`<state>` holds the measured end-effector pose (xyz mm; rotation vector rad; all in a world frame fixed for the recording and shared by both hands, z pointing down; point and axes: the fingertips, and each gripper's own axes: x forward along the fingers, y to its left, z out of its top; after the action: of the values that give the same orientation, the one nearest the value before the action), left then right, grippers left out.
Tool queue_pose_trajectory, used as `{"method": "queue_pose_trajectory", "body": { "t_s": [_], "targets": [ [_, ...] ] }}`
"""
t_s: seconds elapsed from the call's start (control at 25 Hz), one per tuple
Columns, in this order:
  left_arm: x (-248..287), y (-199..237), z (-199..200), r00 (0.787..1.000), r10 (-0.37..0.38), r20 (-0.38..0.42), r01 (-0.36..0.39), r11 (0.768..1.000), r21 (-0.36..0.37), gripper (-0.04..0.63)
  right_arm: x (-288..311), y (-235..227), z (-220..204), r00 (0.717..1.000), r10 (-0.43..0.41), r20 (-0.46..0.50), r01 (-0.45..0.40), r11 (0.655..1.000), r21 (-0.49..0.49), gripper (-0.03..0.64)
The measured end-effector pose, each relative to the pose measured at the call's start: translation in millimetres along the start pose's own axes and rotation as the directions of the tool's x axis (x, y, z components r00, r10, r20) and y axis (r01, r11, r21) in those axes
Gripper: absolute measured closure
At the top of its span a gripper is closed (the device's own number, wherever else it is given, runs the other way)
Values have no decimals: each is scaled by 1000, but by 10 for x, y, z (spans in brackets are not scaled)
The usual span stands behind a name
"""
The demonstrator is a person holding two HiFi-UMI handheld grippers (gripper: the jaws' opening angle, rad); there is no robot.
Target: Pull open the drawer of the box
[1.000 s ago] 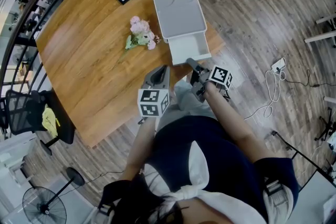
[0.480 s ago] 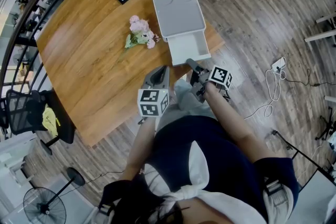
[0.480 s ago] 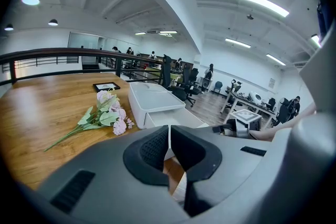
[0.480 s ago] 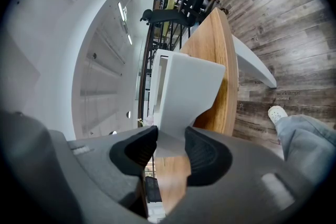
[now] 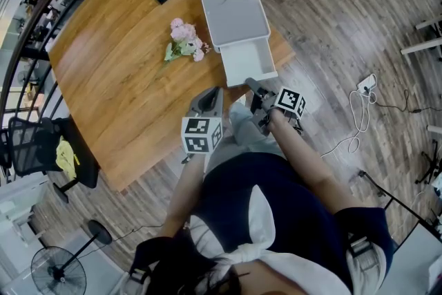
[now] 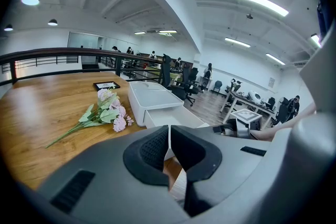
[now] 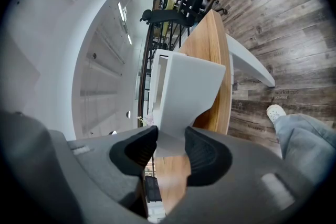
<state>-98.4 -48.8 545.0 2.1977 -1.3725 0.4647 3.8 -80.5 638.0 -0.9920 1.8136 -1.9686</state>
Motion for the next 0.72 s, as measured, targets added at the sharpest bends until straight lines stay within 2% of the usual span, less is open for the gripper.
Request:
{"method": "queue_pose_trajectory", "body": {
  "t_s": [0.72],
  "targets": [
    [-75,-128,-155,1000,-14,-11,14,1000,-8,567,-158,-48,-162,1000,-5,-7,5,1000,2,449]
  ]
}}
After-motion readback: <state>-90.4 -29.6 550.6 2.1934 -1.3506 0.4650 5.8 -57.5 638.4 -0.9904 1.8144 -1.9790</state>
